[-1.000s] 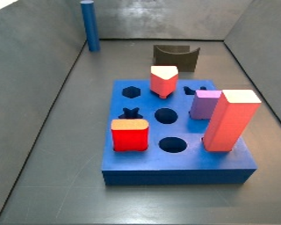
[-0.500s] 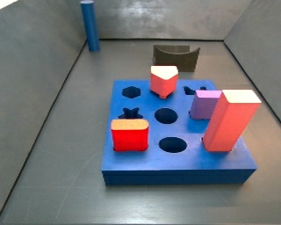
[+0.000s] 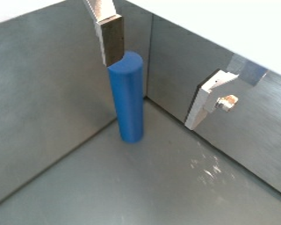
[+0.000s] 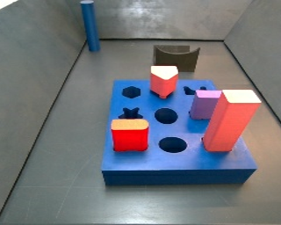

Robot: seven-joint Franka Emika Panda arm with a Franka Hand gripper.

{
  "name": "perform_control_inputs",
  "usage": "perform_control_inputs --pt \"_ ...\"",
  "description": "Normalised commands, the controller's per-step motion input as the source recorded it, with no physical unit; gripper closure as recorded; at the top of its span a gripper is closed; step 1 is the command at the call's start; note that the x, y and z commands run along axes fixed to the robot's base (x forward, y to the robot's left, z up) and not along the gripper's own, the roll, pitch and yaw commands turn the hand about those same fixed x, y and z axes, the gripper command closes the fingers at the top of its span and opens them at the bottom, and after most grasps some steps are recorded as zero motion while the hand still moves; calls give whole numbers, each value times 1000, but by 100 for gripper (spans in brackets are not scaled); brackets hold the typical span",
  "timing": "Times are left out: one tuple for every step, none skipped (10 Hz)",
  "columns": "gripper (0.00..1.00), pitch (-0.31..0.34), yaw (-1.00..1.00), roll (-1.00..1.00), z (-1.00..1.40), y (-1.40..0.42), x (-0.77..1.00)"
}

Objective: Pick up the round object. Move up. Move to above the board. Insert the round object.
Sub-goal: Pick up the round object.

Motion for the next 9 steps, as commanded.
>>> perform_control_inputs --pt "0 -104 -74 9 0 194 -1000" --pt "0 -129 -74 0 0 160 -1000" --pt "0 -161 -66 0 0 143 -1000" --pt "0 -203 -51 0 0 111 -1000" --pt "0 -246 -49 0 0 97 -991" --pt "0 -297 -14 0 0 109 -883" --pt "0 -107 0 27 -223 183 -254" --pt "0 -21 0 97 -294 177 -140" --pt "0 0 0 120 -349 146 -11"
